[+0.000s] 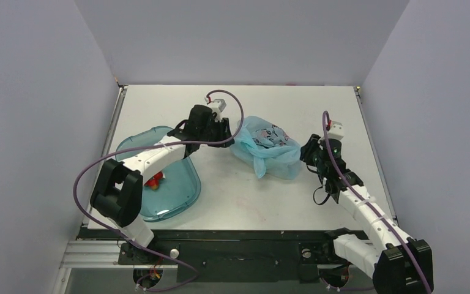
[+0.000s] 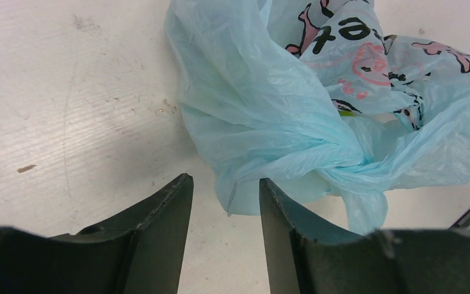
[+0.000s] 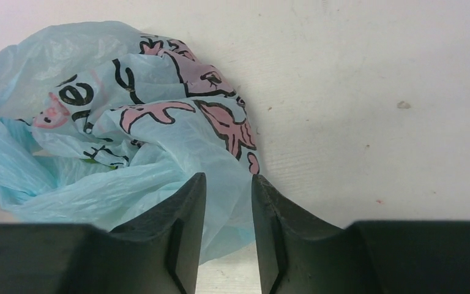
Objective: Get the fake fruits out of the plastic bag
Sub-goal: Untie the plastic bag at the center of the board.
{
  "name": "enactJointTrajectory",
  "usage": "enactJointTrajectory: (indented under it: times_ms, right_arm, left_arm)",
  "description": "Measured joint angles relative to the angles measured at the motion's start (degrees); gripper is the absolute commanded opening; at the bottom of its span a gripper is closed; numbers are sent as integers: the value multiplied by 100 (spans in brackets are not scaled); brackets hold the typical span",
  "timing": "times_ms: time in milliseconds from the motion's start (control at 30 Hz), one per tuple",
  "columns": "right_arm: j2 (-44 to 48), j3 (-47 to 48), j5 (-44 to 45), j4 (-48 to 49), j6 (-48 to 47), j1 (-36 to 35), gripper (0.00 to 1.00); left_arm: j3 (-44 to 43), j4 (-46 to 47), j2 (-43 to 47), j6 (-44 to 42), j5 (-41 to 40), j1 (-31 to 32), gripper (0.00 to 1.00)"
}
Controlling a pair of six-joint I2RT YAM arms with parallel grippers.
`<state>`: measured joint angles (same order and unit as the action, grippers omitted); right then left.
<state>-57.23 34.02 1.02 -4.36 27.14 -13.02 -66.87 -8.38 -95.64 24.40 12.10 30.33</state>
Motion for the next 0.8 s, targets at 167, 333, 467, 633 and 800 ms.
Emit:
enactJointTrajectory:
  times_ms: [167, 333, 467, 633, 800]
  right_arm:
    - [262, -122, 595, -107, -188, -291, 49]
    - [686, -243, 470, -160, -177, -365, 59]
    - [824, -315, 160, -142, -90, -483, 61]
    - [922, -466, 85, -72, 142, -1038, 63]
    - [863, -435, 326, -20, 404, -1851, 71]
  left_arm:
    - [37, -20, 166, -634, -782, 282, 66]
    - [627, 87, 621, -1318, -1779, 887, 95]
    - [863, -4, 1167, -1543, -2385, 1449, 97]
    - [420, 9, 1366, -1384, -2695, 1930, 97]
    - [350, 201, 1213, -772, -2693, 1954, 97]
